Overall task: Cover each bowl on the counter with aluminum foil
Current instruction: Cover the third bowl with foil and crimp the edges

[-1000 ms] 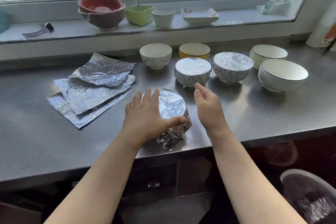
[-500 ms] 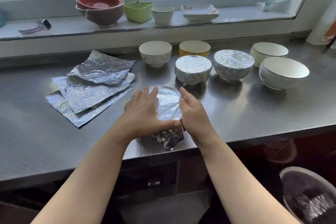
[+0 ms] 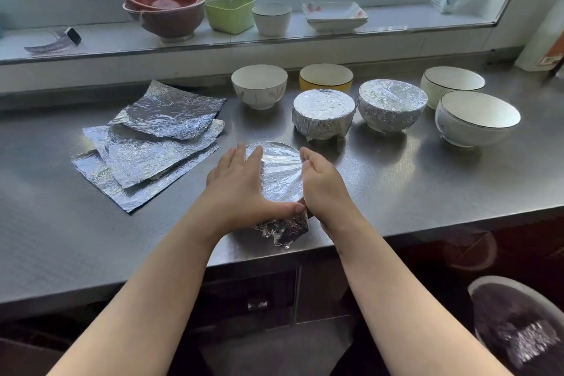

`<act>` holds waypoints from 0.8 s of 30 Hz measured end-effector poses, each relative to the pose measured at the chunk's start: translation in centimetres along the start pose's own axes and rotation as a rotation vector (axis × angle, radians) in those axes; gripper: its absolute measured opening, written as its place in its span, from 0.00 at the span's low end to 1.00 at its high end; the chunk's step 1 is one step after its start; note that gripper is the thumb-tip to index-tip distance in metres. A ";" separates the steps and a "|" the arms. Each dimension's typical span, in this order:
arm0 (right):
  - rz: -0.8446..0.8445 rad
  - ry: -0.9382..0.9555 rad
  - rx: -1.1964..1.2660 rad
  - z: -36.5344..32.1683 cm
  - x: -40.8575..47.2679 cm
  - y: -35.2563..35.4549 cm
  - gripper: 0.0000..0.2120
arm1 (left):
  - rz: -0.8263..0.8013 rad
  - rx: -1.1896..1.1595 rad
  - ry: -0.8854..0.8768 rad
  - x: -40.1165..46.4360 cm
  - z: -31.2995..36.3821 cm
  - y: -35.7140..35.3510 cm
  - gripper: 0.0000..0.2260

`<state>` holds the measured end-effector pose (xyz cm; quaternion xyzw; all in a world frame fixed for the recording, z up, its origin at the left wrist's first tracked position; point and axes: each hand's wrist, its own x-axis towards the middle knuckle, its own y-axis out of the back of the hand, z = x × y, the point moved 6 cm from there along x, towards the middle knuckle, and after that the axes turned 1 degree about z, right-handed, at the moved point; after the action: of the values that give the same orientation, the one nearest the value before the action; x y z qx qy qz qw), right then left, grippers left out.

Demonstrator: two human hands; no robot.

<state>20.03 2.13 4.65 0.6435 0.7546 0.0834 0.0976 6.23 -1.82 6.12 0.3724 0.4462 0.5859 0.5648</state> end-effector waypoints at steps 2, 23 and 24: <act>0.006 -0.028 0.038 0.2 -0.1 -0.2 0.22 | 0.010 0.005 0.000 0.1 0.0 0.0 0.63; -0.144 -0.264 0.530 3.1 0.4 -0.6 0.19 | 0.030 0.015 0.045 -0.5 0.4 -0.1 0.58; -0.155 -0.278 0.522 3.2 0.3 -0.7 0.19 | 0.029 0.016 0.047 -0.5 0.4 -0.1 0.58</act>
<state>20.17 2.32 1.38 0.5927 0.7767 -0.2100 0.0373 6.71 -2.30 6.24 0.3696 0.4583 0.5991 0.5426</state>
